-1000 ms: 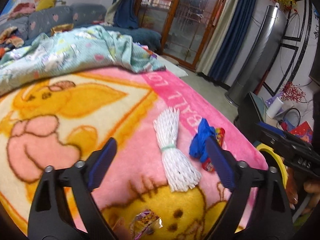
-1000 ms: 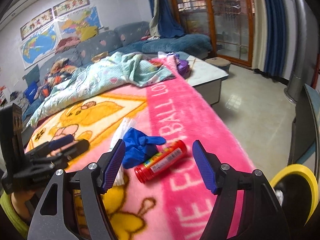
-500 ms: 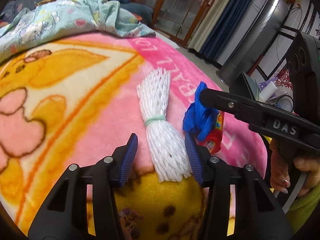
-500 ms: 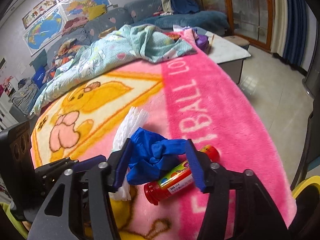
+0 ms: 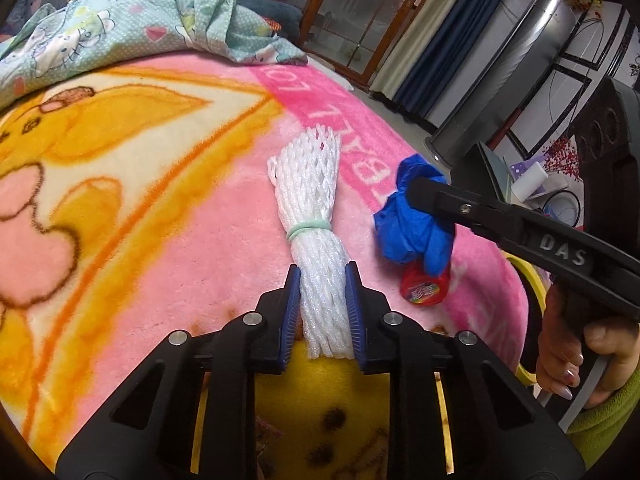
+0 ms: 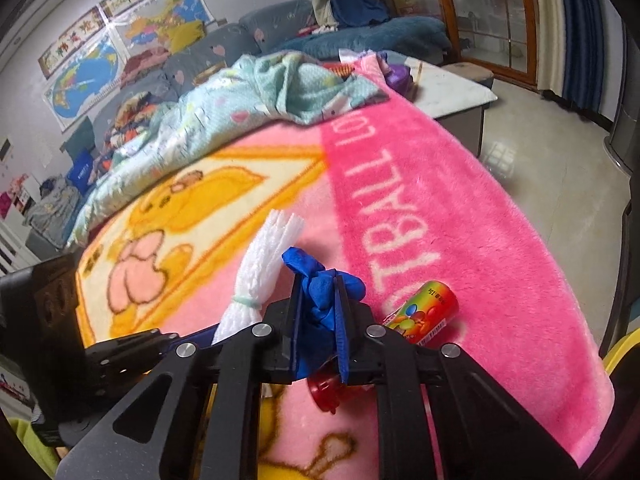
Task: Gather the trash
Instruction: 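Grasp the blue glove with the right gripper while the left grasps the white mesh net, then carry the white net and blue glove over the yellow bin with both grippers, then open both grippers to drop the net and glove into the yellow bin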
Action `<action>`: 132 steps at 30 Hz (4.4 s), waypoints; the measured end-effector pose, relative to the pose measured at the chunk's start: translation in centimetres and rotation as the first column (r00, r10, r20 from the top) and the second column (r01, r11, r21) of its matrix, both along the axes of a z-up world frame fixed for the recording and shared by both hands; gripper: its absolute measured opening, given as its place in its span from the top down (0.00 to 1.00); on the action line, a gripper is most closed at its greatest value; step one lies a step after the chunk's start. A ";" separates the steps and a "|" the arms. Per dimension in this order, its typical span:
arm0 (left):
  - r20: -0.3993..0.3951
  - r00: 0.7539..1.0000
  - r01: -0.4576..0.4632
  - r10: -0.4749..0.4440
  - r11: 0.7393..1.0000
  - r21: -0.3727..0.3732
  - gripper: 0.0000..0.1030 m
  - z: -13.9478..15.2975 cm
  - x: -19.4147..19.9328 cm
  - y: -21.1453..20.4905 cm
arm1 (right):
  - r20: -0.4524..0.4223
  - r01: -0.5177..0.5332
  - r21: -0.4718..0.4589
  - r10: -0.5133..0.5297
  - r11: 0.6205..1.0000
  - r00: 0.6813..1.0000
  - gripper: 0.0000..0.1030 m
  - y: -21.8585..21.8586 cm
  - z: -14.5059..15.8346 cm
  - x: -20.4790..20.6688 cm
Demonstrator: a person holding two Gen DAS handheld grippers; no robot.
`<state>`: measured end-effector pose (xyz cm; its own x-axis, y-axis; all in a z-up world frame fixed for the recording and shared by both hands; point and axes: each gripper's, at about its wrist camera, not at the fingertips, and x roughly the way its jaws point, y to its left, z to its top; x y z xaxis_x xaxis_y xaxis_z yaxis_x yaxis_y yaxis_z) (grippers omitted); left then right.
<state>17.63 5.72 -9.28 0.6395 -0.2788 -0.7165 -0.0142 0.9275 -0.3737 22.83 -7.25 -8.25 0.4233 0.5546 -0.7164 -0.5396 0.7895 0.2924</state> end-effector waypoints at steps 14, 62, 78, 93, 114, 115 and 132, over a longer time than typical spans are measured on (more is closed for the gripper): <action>0.133 0.990 0.041 -0.041 0.999 -0.001 0.85 4.6 -1.6 -2.3 | 0.149 0.062 0.061 -0.071 0.996 0.986 0.87 -4.8 5.3 -3.8; 0.231 0.894 0.364 -0.385 0.922 0.128 0.84 7.4 -5.3 -16.3 | 0.175 0.470 0.185 -0.500 0.863 0.848 0.87 -25.5 6.0 -8.3; 0.222 0.834 0.480 -0.506 0.862 0.161 0.84 6.6 -5.8 -22.1 | 0.110 0.626 0.188 -0.650 0.757 0.752 0.87 -32.3 3.6 -8.2; 0.153 0.793 0.565 -0.590 0.805 0.179 0.84 3.7 -4.3 -27.3 | 0.028 0.692 0.179 -0.707 0.699 0.707 0.86 -36.0 1.1 -7.8; 0.091 0.743 0.639 -0.663 0.743 0.199 0.83 0.8 -2.4 -31.9 | -0.063 0.715 0.187 -0.718 0.674 0.693 0.79 -38.0 -1.4 -7.0; 0.090 0.743 0.638 -0.663 0.743 0.201 0.83 0.8 -2.3 -32.0 | -0.064 0.715 0.188 -0.718 0.673 0.693 0.78 -38.1 -1.3 -6.9; 0.135 0.826 0.525 -0.547 0.834 0.168 0.10 1.8 -1.7 -28.8 | 0.005 0.715 0.172 -0.726 0.678 0.687 0.44 -37.1 0.0 -7.4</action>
<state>15.94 -23.08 -7.45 0.5283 -0.5336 -0.6604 0.5517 0.8070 -0.2106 15.43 -44.31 -8.21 0.7793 0.1507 -0.6083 0.1562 0.8933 0.4214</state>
